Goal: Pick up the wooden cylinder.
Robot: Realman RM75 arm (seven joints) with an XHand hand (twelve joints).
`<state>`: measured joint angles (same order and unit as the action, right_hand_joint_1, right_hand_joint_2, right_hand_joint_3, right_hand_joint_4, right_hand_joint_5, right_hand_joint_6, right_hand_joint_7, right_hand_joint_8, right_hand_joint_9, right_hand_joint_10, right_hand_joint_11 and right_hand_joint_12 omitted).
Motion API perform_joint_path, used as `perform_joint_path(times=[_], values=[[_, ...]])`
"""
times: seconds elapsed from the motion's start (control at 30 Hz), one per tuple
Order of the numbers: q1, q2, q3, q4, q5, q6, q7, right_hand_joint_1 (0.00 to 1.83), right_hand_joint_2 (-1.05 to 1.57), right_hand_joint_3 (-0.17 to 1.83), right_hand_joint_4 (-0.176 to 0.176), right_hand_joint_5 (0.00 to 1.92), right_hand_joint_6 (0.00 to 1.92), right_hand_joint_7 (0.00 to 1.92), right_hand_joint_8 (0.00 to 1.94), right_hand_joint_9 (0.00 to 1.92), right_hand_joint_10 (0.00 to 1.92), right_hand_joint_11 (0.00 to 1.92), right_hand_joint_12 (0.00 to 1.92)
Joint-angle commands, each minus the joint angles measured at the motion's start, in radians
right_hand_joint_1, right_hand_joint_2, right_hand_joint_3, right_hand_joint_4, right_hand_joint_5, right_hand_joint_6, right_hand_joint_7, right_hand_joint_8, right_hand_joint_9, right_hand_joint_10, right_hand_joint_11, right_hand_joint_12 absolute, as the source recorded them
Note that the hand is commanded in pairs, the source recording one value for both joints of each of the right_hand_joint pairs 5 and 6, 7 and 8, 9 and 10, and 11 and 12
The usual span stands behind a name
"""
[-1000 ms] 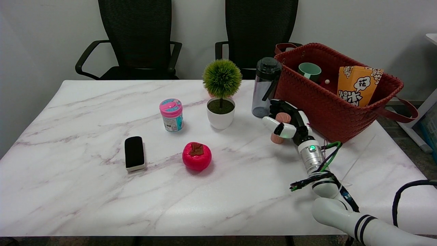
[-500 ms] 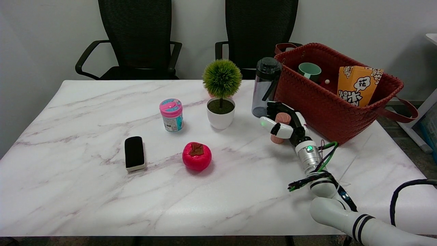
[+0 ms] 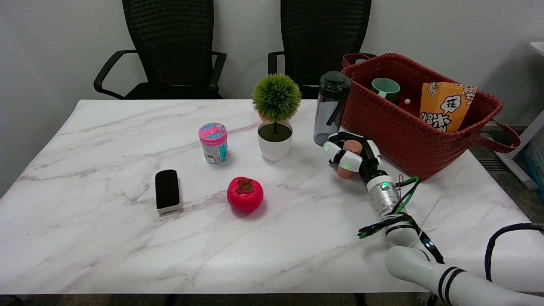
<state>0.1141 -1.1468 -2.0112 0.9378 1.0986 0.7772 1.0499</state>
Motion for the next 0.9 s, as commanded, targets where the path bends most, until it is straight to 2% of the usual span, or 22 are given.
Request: perform_joint_path(times=[0.03, 0.17, 0.33, 0.4, 0.5, 0.63, 0.9], values=[[-0.006, -0.003, -0.001, -0.005, 0.0, 0.006, 0.046, 1.0, 0.69, 0.69, 0.0, 1.13, 1.13, 1.49, 1.49, 1.54, 1.54, 1.34, 1.34], [-0.006, -0.003, -0.001, -0.006, 0.0, 0.006, 0.046, 0.98, 0.8, 0.69, 0.0, 1.32, 1.32, 1.64, 1.64, 1.68, 1.68, 1.55, 1.55], [-0.006, -0.004, -0.001, -0.011, 0.0, 0.006, 0.046, 0.94, 0.95, 0.77, 0.0, 1.81, 1.81, 1.88, 1.88, 1.88, 1.88, 1.79, 1.79], [-0.004, -0.004, -0.001, -0.012, 0.0, 0.006, 0.046, 0.95, 0.96, 0.81, 0.0, 1.92, 1.92, 1.92, 1.92, 1.92, 1.92, 1.86, 1.86], [-0.003, -0.004, -0.001, -0.012, 0.0, 0.006, 0.06, 0.97, 0.88, 0.84, 0.0, 1.92, 1.92, 1.92, 1.92, 1.92, 1.92, 1.92, 1.92], [-0.004, -0.004, -0.001, 0.001, -0.002, 0.025, 0.075, 0.99, 0.9, 0.84, 0.0, 1.92, 1.92, 1.92, 1.92, 1.92, 1.92, 1.92, 1.92], [-0.022, 0.016, 0.015, 0.088, -0.014, 0.097, 0.078, 1.01, 1.25, 0.92, 0.0, 1.92, 1.92, 1.92, 1.92, 1.92, 1.92, 1.92, 1.92]])
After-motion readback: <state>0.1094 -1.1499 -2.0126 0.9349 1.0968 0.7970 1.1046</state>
